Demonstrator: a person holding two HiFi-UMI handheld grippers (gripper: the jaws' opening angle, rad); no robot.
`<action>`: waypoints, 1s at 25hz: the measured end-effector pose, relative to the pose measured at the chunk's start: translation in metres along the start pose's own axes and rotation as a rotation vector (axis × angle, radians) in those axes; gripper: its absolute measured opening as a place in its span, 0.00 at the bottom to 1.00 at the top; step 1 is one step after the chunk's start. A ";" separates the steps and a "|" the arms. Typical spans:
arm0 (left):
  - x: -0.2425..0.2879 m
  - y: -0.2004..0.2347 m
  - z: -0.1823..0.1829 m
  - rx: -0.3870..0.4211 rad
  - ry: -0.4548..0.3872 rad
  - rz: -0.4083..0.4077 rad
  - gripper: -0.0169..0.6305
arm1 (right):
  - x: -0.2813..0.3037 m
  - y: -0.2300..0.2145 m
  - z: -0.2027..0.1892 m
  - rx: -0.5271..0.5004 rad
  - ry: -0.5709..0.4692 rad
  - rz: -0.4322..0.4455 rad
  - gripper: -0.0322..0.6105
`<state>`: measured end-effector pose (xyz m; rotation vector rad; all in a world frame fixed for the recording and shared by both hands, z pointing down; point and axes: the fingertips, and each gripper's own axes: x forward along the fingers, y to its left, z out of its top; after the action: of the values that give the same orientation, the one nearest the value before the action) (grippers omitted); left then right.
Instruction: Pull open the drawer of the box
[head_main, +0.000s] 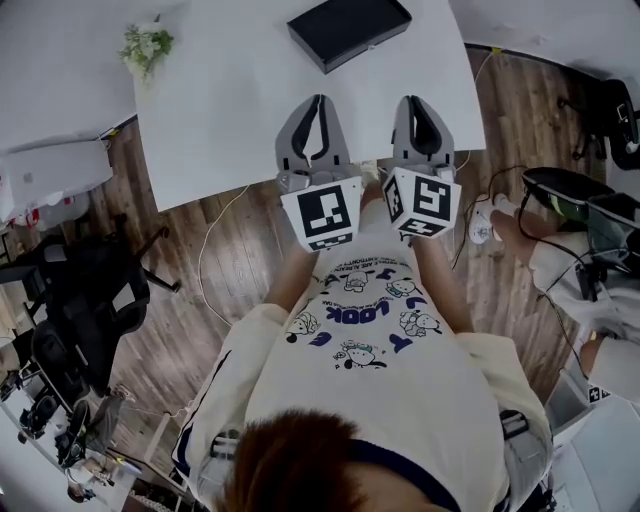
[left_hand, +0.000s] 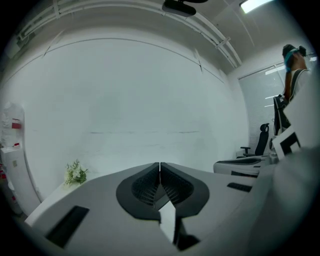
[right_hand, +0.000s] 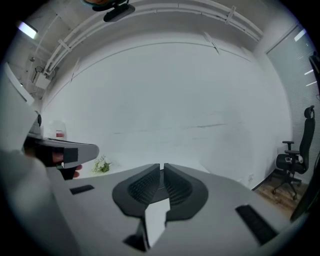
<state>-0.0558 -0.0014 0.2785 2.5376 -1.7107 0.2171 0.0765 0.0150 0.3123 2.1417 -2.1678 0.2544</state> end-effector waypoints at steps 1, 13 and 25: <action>0.006 0.000 0.000 0.000 0.005 0.006 0.05 | 0.007 -0.001 -0.001 0.001 0.009 0.008 0.11; 0.074 -0.004 -0.008 -0.024 0.050 0.066 0.05 | 0.080 -0.018 -0.012 -0.007 0.095 0.133 0.12; 0.118 -0.002 -0.021 -0.046 0.091 0.120 0.05 | 0.130 -0.021 -0.034 -0.027 0.182 0.233 0.12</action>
<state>-0.0123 -0.1060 0.3180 2.3572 -1.8125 0.2922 0.0930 -0.1073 0.3700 1.7731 -2.2964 0.4152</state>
